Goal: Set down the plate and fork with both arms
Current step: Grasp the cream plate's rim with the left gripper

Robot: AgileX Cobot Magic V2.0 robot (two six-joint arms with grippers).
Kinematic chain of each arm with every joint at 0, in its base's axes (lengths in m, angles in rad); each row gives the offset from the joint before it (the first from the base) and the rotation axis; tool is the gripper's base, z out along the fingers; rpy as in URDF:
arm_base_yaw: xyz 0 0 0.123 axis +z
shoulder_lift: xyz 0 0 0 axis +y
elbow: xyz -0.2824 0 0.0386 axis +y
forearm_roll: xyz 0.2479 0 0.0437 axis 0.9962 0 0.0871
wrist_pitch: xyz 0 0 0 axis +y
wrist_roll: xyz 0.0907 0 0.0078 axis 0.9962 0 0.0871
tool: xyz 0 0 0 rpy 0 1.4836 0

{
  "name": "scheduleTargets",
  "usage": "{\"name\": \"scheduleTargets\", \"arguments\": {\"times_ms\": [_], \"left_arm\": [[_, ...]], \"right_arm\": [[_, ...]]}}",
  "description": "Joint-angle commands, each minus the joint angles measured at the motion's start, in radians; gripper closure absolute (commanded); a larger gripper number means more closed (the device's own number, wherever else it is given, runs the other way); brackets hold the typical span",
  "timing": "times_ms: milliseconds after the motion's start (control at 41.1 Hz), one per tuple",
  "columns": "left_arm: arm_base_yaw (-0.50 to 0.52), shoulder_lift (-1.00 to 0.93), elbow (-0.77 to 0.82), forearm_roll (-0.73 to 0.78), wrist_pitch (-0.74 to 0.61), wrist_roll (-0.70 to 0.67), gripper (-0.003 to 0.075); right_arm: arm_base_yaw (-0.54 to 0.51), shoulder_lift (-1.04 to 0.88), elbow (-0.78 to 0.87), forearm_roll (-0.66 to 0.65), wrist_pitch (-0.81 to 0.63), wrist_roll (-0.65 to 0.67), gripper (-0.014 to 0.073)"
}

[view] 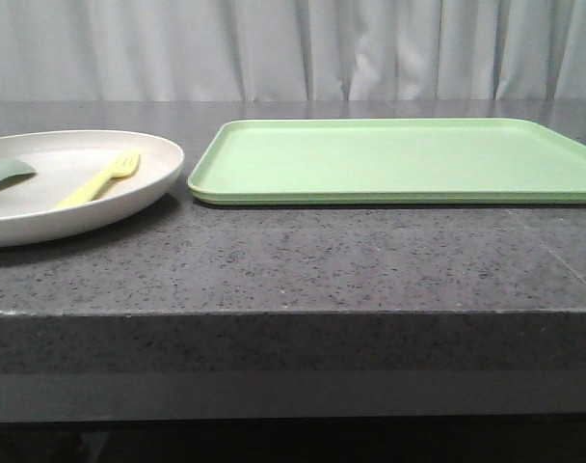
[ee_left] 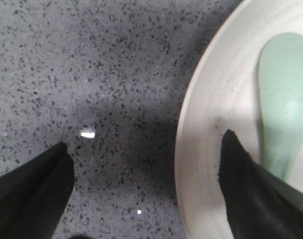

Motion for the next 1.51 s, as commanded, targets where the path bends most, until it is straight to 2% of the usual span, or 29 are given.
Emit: {"name": "scheduleTargets", "arguments": {"times_ms": [0,292,608,1216,1313,1484], "left_arm": [[0.001,-0.026,-0.032,0.003,-0.044,0.001,0.0154],[0.001,-0.026,-0.032,-0.010,-0.051,0.001,0.0169],[0.001,-0.020,-0.032,-0.035,-0.050,0.001,0.0365],[0.001,-0.008,-0.031,-0.083,-0.042,0.001,0.0379],[0.001,-0.008,-0.031,-0.083,-0.036,0.001,0.0435],[0.001,-0.008,-0.031,-0.083,-0.030,0.001,0.0644]], "right_arm": [[-0.006,0.010,-0.038,-0.009,-0.082,-0.003,-0.0041],[-0.006,0.010,-0.038,-0.009,-0.082,-0.003,-0.0041],[-0.006,0.010,-0.038,-0.009,-0.082,-0.003,-0.0041],[-0.006,0.010,-0.038,-0.009,-0.082,-0.003,-0.0041],[-0.006,0.010,-0.038,-0.009,-0.082,-0.003,-0.0041],[-0.006,0.010,-0.038,-0.009,-0.082,-0.003,-0.0041]]}}
